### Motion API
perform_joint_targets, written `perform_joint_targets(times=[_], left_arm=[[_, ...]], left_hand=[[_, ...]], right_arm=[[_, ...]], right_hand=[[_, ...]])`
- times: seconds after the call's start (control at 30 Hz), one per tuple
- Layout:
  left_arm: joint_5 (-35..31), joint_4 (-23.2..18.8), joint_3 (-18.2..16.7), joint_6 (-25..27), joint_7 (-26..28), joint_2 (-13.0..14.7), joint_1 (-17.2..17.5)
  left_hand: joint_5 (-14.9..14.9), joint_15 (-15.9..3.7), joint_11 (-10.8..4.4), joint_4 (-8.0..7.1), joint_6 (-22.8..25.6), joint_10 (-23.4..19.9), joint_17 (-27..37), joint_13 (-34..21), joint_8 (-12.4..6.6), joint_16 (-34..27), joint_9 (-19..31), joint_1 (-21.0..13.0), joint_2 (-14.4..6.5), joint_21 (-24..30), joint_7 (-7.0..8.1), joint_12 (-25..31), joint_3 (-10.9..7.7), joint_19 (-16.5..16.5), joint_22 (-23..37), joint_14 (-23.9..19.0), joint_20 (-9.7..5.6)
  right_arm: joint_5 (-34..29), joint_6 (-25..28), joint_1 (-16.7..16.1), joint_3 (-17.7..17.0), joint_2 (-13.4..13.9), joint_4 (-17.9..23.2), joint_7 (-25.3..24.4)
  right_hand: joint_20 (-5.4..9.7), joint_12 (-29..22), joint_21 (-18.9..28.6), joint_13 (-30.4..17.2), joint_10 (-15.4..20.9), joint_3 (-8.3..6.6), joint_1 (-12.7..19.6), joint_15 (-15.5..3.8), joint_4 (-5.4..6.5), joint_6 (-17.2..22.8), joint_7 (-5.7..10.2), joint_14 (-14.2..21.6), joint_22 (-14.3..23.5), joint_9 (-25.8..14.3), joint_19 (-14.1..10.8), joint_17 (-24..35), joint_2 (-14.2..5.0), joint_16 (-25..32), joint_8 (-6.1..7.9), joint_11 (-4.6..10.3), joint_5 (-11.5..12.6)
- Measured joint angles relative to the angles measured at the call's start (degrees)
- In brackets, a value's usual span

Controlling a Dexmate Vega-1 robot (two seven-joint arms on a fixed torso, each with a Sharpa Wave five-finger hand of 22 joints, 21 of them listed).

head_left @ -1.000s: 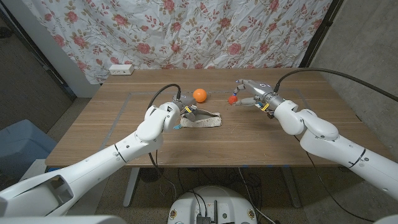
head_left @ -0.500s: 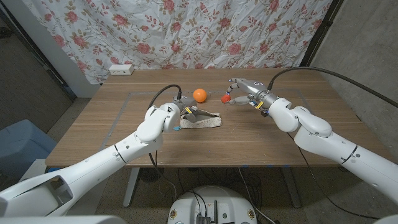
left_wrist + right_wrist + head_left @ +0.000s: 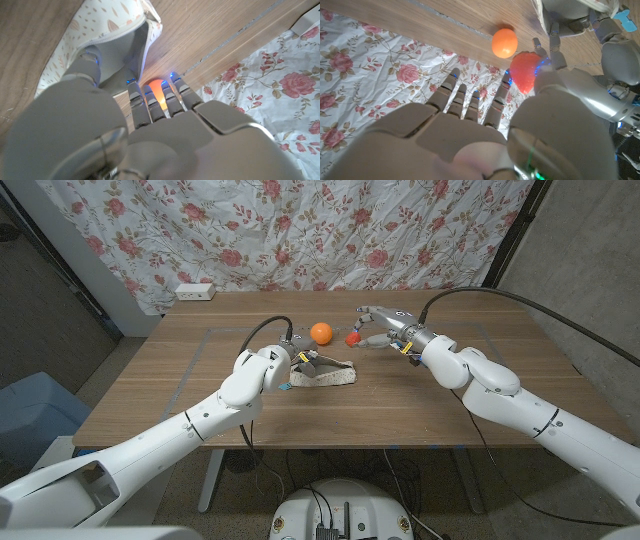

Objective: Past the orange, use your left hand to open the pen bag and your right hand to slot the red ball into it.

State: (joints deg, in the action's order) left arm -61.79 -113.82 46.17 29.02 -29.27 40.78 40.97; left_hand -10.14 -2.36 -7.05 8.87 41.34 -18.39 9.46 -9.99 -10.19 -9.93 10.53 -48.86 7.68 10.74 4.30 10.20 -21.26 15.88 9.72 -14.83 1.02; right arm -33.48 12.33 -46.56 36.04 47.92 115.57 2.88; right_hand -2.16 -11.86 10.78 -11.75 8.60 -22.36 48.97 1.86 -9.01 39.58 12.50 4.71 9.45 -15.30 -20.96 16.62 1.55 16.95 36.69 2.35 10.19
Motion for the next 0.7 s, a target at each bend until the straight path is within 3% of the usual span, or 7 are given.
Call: perform_joint_targets(times=[0.7], left_arm=[[0.37, 0.83, 0.54, 0.11, -0.4, -0.36, -0.87]], left_hand=[[0.0, 0.0, -0.01, -0.01, -0.51, -0.01, 0.0, 0.0, -0.22, 0.0, -0.01, 0.62, 0.14, 0.0, -0.1, 0.0, 0.48, -0.31, 0.0, 0.0, 0.31]], right_arm=[[-0.62, -2.5, 3.83, 3.78, -3.34, -3.66, 3.61]], right_hand=[[-0.62, 0.22, 0.0, 0.0, -0.21, 0.0, -0.02, 0.62, 0.0, -0.02, -0.02, -0.62, 0.0, 0.16, 0.62, 0.0, 0.02, -0.44, -0.21, -0.21, -0.04]])
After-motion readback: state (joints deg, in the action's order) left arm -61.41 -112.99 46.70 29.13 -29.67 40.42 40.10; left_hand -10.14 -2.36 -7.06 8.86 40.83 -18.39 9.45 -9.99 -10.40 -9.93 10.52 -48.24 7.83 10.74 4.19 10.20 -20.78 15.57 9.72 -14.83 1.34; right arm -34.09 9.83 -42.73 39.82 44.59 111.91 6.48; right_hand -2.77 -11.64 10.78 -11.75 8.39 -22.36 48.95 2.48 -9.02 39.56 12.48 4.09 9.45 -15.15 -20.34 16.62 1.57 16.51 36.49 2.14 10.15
